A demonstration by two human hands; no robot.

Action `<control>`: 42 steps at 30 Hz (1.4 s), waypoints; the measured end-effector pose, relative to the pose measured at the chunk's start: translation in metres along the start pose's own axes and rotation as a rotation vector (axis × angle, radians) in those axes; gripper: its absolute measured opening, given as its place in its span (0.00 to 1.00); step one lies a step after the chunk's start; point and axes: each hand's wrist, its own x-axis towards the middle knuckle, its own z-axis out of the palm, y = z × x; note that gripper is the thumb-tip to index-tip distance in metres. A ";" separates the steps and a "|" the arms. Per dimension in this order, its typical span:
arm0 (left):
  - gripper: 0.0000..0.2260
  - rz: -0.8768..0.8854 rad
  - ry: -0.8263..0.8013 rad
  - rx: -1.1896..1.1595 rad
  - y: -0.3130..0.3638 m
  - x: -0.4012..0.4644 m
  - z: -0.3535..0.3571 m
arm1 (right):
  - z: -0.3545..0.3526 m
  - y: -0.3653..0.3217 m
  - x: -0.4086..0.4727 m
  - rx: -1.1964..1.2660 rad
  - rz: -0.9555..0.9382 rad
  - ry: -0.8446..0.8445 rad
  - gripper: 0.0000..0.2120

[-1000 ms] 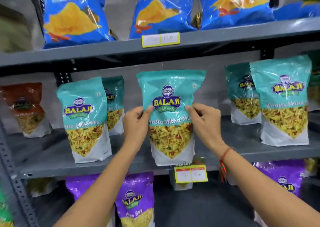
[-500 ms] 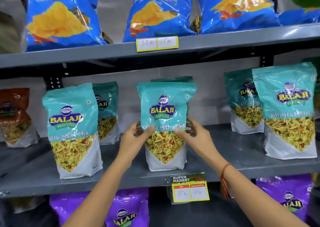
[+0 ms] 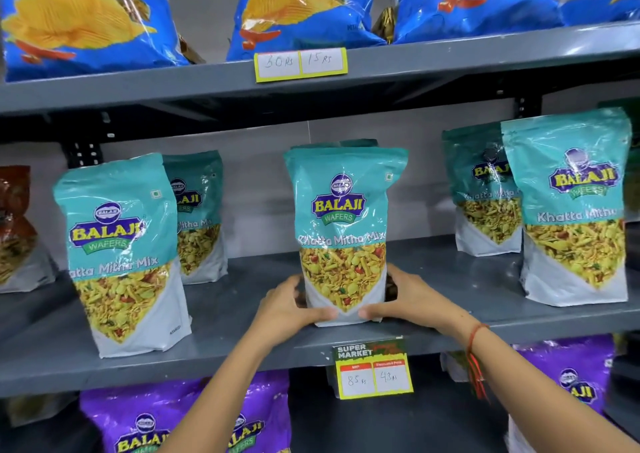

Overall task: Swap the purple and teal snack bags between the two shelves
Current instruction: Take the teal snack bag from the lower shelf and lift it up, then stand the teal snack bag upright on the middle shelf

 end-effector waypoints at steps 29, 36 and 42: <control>0.18 -0.446 0.498 -0.122 -0.222 -0.199 0.020 | 0.248 0.061 -0.082 0.141 -0.122 0.212 0.15; 0.41 -0.671 0.091 -0.333 -0.341 -0.180 0.073 | 0.337 0.149 -0.055 0.340 0.350 -0.336 0.30; 0.30 -0.629 0.114 -0.379 -0.314 -0.167 0.082 | 0.339 0.166 -0.052 0.430 0.422 -0.260 0.22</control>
